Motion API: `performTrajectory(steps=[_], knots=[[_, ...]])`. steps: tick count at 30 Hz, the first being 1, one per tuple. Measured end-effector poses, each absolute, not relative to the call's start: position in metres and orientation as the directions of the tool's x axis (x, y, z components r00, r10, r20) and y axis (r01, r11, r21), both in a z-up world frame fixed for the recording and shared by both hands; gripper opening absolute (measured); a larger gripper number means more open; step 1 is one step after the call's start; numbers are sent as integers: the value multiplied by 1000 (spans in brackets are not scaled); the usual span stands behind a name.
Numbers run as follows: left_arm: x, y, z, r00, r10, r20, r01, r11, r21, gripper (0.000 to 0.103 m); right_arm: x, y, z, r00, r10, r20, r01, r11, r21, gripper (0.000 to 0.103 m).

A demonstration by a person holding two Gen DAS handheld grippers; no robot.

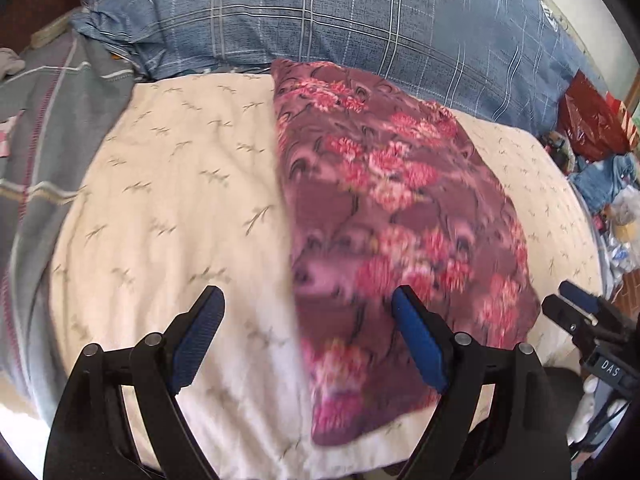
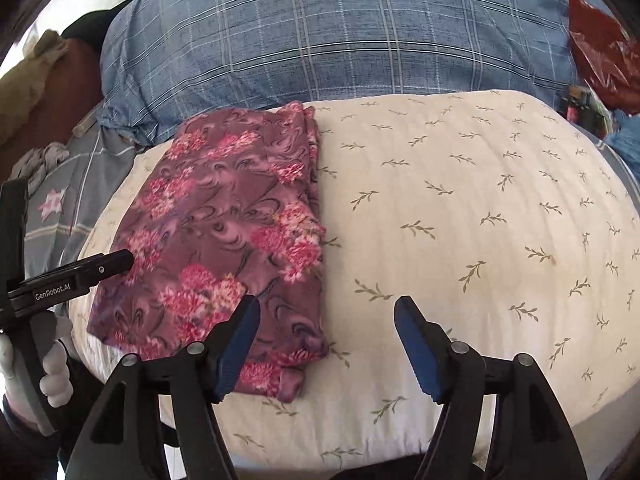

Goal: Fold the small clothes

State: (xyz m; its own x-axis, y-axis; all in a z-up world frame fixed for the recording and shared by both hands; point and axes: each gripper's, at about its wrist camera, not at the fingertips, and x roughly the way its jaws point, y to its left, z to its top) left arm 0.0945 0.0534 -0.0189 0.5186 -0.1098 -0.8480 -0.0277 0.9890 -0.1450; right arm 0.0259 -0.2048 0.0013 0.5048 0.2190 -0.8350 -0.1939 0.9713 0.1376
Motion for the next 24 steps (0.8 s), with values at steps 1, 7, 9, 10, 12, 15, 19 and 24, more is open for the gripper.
performTrajectory(steps=[1, 7, 9, 10, 12, 15, 19, 24], knots=[[91, 52, -18, 519, -92, -850, -32, 991, -126, 86, 23, -202, 2, 505, 209, -837, -206, 971, 118, 77], [65, 48, -8, 589, 26, -808, -63, 998, -13, 86, 11, -192, 6, 524, 167, -835, -261, 965, 29, 82], [58, 49, -4, 621, 52, -782, -77, 997, 5, 86, 8, -190, 5, 532, 147, -834, -267, 964, 0, 83], [54, 48, -3, 637, 68, -768, -81, 997, 21, 86, 6, -189, 5, 536, 138, -833, -268, 963, -13, 83], [49, 46, -2, 655, 92, -750, -80, 995, 52, 87, 2, -185, 4, 545, 82, -834, -256, 964, -73, 83], [40, 44, -3, 664, 113, -739, -68, 993, 91, 87, 2, -183, 3, 559, 18, -829, -244, 959, -144, 83], [34, 36, -8, 634, 78, -769, -6, 995, 96, 87, 2, -187, 2, 563, 12, -826, -239, 959, -149, 84], [25, 22, -7, 649, 63, -758, 32, 993, 110, 87, 6, -194, -2, 558, 24, -830, -208, 972, -112, 84]])
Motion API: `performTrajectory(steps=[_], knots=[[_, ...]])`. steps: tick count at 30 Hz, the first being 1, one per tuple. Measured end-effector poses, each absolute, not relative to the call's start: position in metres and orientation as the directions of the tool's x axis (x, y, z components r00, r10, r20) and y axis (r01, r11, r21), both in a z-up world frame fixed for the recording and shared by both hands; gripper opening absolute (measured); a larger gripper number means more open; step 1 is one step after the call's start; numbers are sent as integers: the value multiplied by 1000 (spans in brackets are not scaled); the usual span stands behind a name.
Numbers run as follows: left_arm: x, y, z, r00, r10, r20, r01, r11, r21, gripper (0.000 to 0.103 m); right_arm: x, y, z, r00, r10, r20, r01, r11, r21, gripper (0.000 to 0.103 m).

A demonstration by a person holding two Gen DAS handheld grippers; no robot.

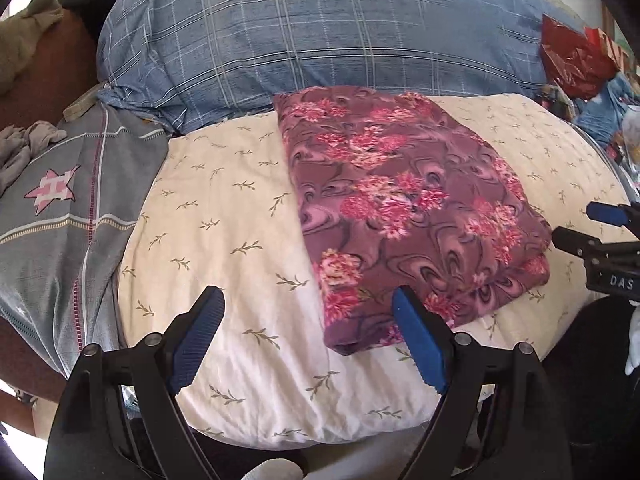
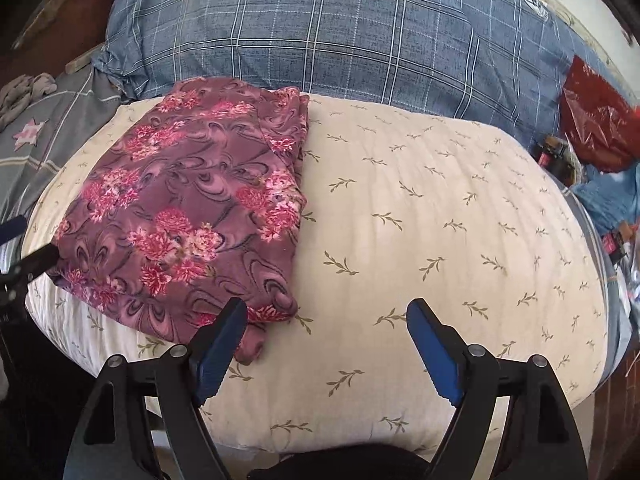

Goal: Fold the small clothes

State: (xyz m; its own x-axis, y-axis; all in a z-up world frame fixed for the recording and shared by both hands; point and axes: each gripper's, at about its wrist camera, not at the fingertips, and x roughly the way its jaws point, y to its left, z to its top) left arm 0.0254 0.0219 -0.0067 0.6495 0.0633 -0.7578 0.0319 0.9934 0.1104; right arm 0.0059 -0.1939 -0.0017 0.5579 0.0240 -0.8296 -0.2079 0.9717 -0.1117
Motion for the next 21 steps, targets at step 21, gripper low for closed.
performTrajectory(steps=[21], knots=[[2, -15, 7, 654, -38, -756, 149, 986, 78, 87, 2, -209, 2, 576, 45, -816, -144, 988, -47, 84]])
